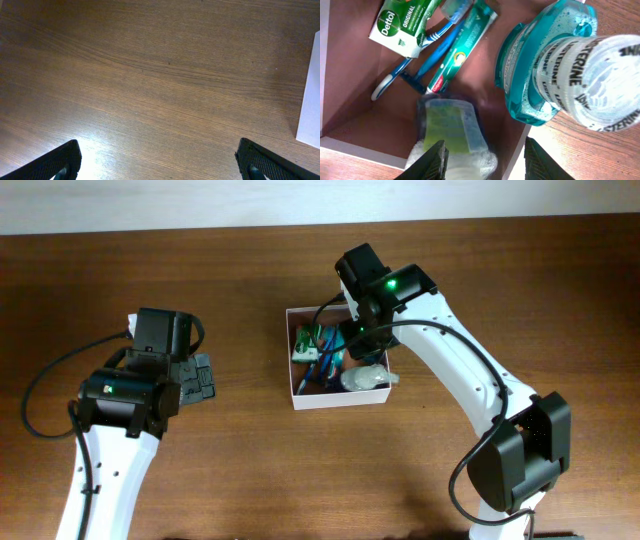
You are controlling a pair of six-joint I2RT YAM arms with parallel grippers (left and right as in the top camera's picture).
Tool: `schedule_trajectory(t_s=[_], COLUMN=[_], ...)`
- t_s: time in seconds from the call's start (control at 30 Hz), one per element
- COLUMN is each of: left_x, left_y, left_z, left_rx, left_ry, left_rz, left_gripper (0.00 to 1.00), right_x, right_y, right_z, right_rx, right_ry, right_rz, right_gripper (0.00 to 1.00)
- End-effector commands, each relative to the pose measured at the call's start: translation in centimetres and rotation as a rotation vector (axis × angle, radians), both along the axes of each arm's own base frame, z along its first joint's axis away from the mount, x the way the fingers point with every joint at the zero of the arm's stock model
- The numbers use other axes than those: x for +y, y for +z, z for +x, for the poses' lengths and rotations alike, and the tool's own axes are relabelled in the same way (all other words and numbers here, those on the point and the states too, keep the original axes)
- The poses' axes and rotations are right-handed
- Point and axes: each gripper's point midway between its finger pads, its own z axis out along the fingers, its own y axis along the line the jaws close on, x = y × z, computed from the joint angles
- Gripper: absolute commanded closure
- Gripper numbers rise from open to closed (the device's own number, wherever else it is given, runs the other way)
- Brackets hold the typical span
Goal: Pack container
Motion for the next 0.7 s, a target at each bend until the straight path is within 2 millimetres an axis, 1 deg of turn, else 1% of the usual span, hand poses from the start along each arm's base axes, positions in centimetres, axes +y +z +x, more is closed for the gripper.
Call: schedule_trajectory(t_s=[0.0,0.23,0.3,0.37,0.5,0.53,0.57,0.67], left_x=[0.3,0.3,0.3,0.3,0.3,0.3,0.3,0.3], left_y=[-0.1,-0.1,-0.1,-0.1,-0.1,-0.1,-0.1,-0.1], left_z=[0.0,0.0,0.0,0.0,0.0,0.0,0.0,0.0], left_rx=[0.002,0.002,0.002,0.002,0.002,0.002,0.002,0.002], left_ry=[0.018,0.018,0.018,0.018,0.018,0.018,0.018,0.018], left_rz=[0.006,0.006,0.006,0.006,0.007,0.006,0.006,0.006], left_gripper=[0.01,0.01,0.01,0.01,0.01,0.01,0.0,0.01], right_x=[-0.1,-0.1,-0.1,0.0,0.0,-0.1,-0.6,-1.2], right_y=[0.1,0.3,0.8,2.0,6.4,7.1,8.7,10.0], right_z=[-0.1,-0.1,-0.1,0.1,0.1,-0.1,-1.0,-2.1], right_rx=[-0.006,-0.01,-0.017,-0.033,-0.081,-0.082,-0.071,-0.044], right_ry=[0.001,0.001,0.001,0.001,0.0,0.0,-0.008,-0.093], right_rz=[-0.011,-0.009,-0.005,0.003,0.029,0.029,0.026,0.034], right_gripper=[0.58,0.58,0.58,0.58,0.58,0.58,0.58,0.58])
